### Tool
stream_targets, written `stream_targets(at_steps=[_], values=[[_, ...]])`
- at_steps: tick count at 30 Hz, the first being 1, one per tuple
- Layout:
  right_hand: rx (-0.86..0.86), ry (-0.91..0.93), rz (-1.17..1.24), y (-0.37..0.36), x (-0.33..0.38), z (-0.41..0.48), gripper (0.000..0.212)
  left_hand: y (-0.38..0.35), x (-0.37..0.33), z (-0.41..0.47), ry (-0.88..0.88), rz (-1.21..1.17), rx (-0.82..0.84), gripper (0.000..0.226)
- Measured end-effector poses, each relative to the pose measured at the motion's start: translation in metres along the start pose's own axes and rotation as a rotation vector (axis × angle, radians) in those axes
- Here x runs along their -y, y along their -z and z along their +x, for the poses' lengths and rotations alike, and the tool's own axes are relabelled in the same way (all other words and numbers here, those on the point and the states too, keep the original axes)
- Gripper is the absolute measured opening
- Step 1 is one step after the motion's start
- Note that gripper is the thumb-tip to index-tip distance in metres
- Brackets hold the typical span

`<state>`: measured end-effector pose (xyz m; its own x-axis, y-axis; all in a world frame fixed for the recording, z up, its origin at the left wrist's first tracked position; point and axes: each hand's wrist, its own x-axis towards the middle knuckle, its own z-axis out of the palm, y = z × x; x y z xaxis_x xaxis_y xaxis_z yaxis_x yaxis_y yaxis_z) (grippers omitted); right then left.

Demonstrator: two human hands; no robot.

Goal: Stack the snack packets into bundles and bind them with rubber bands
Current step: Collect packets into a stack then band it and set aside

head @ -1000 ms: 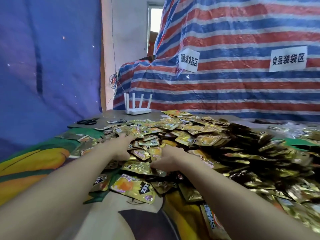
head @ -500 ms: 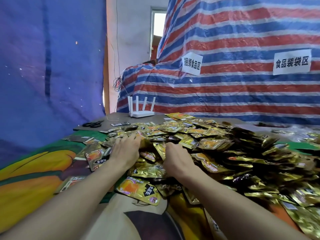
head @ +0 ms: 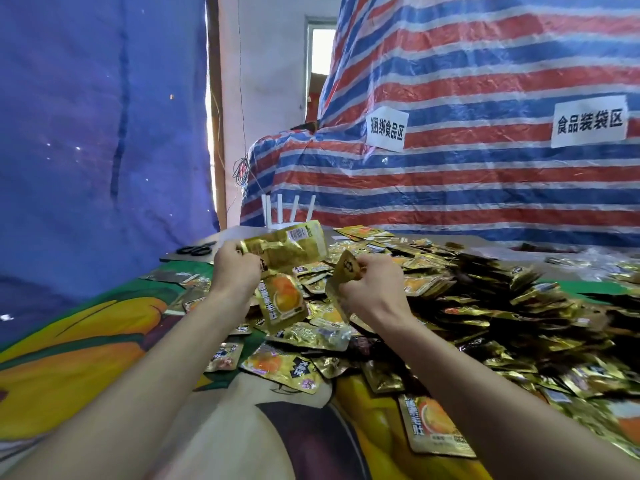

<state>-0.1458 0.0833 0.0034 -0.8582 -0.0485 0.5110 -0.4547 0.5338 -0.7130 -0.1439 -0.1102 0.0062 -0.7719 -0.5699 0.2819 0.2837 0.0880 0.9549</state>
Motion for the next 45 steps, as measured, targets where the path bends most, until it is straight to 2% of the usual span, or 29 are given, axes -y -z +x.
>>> stream_targets(at_steps=[4, 8, 11, 15, 17, 19, 20, 22, 24, 26, 28, 30, 32, 35, 37, 40, 42, 45], values=[[-0.062, -0.039, 0.150, 0.014, 0.003, -0.010, 0.010, -0.004, -0.005, -0.016, 0.237, -0.446, 0.004, 0.050], [-0.126, -0.210, 0.415, 0.023, -0.001, -0.017, 0.016, -0.013, 0.002, -0.032, 0.342, -0.719, 0.111, 0.059], [-0.113, -0.377, 0.618, 0.022, -0.006, -0.021, 0.013, -0.021, 0.007, -0.042, 0.388, -0.830, 0.162, 0.064], [-0.041, -0.526, 0.889, 0.014, -0.009, -0.031, 0.057, -0.028, 0.016, -0.051, 0.428, -0.906, 0.198, 0.054], [0.032, -0.547, 0.985, 0.011, -0.008, -0.032, 0.055, -0.029, 0.020, -0.051, 0.403, -0.913, 0.196, 0.055], [0.085, -0.569, 1.038, 0.007, -0.008, -0.030, 0.024, -0.031, 0.022, -0.052, 0.348, -0.821, 0.166, 0.058], [0.102, -0.576, 1.055, 0.005, -0.009, -0.030, 0.016, -0.033, 0.025, -0.053, 0.300, -0.713, 0.143, 0.059], [0.189, -0.488, 1.077, 0.002, -0.012, -0.032, 0.025, -0.033, 0.029, -0.054, 0.175, -0.423, 0.123, 0.067], [0.265, -0.360, 0.997, 0.000, -0.014, -0.039, 0.012, -0.030, 0.033, -0.056, 0.061, -0.158, 0.192, 0.075], [0.236, -0.232, 0.741, -0.004, -0.022, -0.042, 0.030, -0.028, 0.037, -0.061, -0.078, 0.067, 0.338, 0.081], [0.158, -0.141, 0.479, -0.011, -0.026, -0.046, 0.031, -0.026, 0.036, -0.068, -0.222, 0.381, 0.455, 0.080], [0.164, -0.099, 0.388, -0.015, -0.027, -0.049, 0.031, -0.023, 0.033, -0.071, -0.336, 0.695, 0.540, 0.090], [0.185, -0.080, 0.367, -0.015, -0.028, -0.048, 0.030, -0.017, 0.030, -0.068, -0.362, 0.706, 0.682, 0.095], [0.236, -0.050, 0.262, -0.008, -0.032, -0.045, 0.027, -0.007, 0.030, -0.062, -0.256, 0.505, 0.843, 0.097], [0.312, -0.030, 0.180, -0.004, -0.031, -0.045, 0.030, -0.004, 0.032, -0.057, -0.278, 0.555, 0.807, 0.090], [0.469, -0.007, 0.130, 0.003, -0.026, -0.043, 0.037, -0.002, 0.030, -0.054, -0.338, 0.616, 0.788, 0.062], [0.540, 0.002, 0.089, 0.007, -0.026, -0.042, 0.042, 0.002, 0.027, -0.052, -0.338, 0.631, 0.775, 0.054], [0.598, -0.069, -0.089, 0.005, -0.027, -0.043, 0.066, 0.013, 0.021, -0.043, -0.318, 0.608, 0.629, 0.045]])
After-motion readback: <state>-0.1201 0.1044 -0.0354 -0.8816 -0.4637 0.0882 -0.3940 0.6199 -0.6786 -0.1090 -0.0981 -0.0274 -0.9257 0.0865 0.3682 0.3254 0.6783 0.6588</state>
